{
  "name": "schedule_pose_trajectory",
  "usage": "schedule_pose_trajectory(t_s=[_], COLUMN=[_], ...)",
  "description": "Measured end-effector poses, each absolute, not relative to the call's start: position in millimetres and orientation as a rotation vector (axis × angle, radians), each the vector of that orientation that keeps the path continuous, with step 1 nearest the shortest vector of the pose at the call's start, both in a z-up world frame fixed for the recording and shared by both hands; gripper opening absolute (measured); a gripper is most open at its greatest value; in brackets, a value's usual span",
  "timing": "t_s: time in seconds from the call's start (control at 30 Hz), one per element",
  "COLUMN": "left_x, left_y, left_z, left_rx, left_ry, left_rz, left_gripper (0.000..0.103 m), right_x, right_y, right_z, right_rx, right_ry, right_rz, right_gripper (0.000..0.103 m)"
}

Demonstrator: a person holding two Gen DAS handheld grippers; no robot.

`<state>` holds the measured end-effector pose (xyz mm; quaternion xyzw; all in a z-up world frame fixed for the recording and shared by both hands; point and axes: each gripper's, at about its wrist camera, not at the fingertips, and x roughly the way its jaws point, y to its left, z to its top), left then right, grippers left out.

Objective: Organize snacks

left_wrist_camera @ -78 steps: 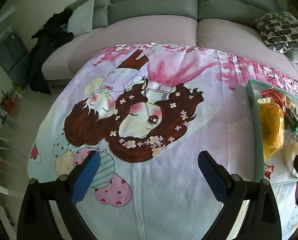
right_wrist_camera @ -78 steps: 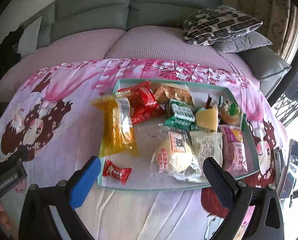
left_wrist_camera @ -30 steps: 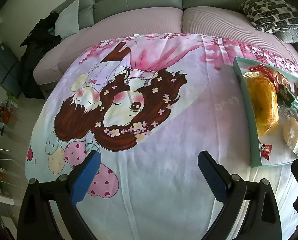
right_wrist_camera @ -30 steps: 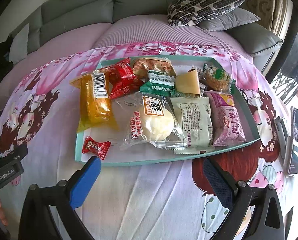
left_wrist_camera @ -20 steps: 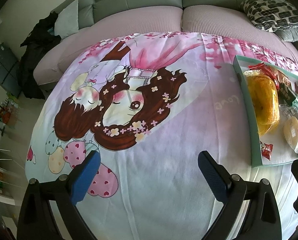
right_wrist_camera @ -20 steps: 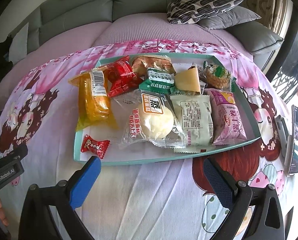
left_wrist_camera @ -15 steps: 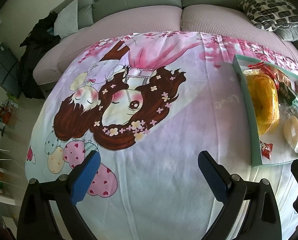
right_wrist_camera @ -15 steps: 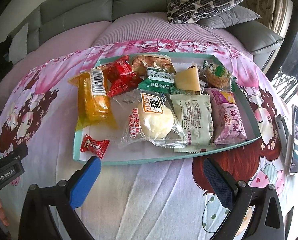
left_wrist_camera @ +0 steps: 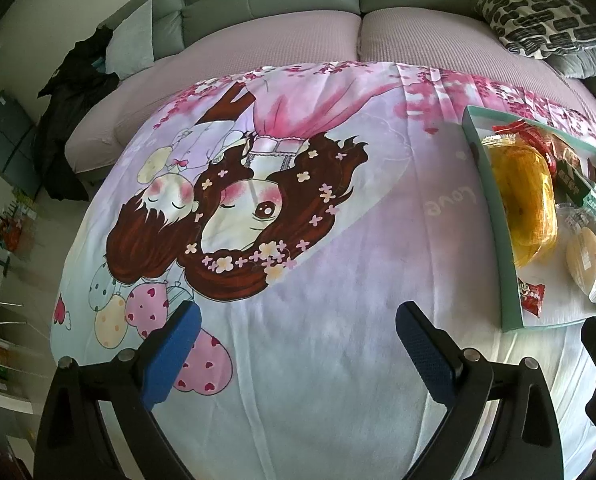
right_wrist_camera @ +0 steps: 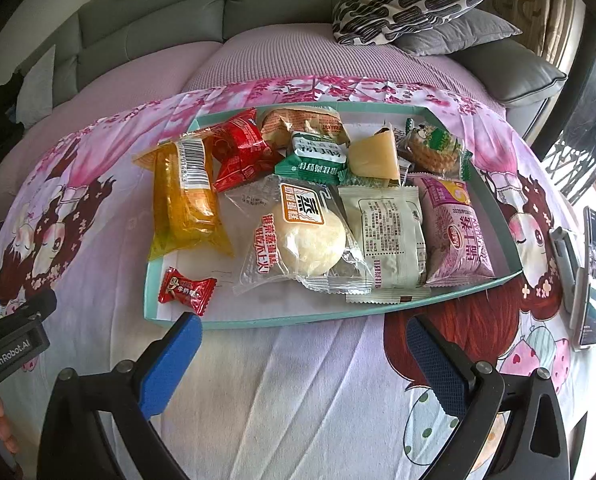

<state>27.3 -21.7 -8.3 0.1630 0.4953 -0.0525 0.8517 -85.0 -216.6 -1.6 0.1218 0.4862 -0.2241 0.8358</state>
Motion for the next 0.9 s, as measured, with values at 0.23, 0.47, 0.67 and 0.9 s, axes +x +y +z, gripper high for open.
schedule_pose_trajectory(t_s=[0.23,0.47,0.67,0.9], left_x=[27.0,26.7,26.0,25.0], left_y=[-21.7,-22.5,-23.2,-23.2], left_z=[-8.7,-8.7,-8.8,-7.4], left_rx=[0.349,0.348,0.349,0.359], left_ry=[1.041,1.042,1.040,1.024], left_rz=[-0.115,-0.116,-0.120,-0.124], left_gripper=[0.098,0.098,0.098,0.098], right_x=[-85.7,-86.1,-85.8,-85.5], right_y=[-217.3,-217.4,-217.9,-218.3], right_z=[-3.3,-4.6,-4.7,-5.1], right_rx=[0.258,0.258,0.258,0.257], right_ry=[1.033,1.036,1.037,1.039], right_rz=[-0.474,-0.473,-0.472,-0.472], right_gripper=[0.103,0.103,0.103,0.103])
